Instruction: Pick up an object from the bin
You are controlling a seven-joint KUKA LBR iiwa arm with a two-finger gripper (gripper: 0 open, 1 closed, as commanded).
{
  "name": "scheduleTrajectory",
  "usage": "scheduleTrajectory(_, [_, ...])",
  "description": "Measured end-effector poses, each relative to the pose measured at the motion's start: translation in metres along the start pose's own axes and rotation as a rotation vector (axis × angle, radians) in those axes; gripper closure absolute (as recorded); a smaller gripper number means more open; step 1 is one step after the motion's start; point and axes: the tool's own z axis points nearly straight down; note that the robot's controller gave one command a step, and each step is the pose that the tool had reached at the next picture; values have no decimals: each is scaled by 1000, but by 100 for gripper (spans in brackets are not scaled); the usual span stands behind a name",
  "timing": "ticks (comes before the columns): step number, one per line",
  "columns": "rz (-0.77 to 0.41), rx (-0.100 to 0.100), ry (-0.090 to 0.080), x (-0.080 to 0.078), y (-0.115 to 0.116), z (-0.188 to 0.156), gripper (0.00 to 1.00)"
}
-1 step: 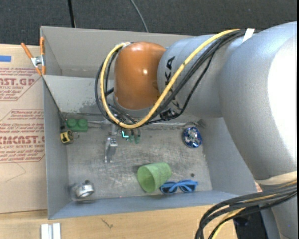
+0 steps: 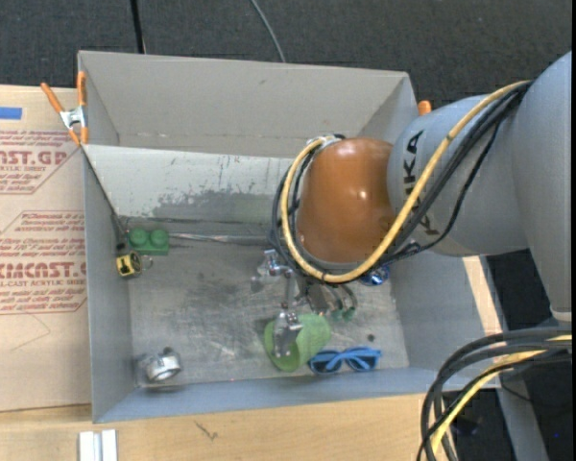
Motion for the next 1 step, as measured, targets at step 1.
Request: scheduleTrajectory(1, [-305, -6, -16, 11, -56, 55, 0])
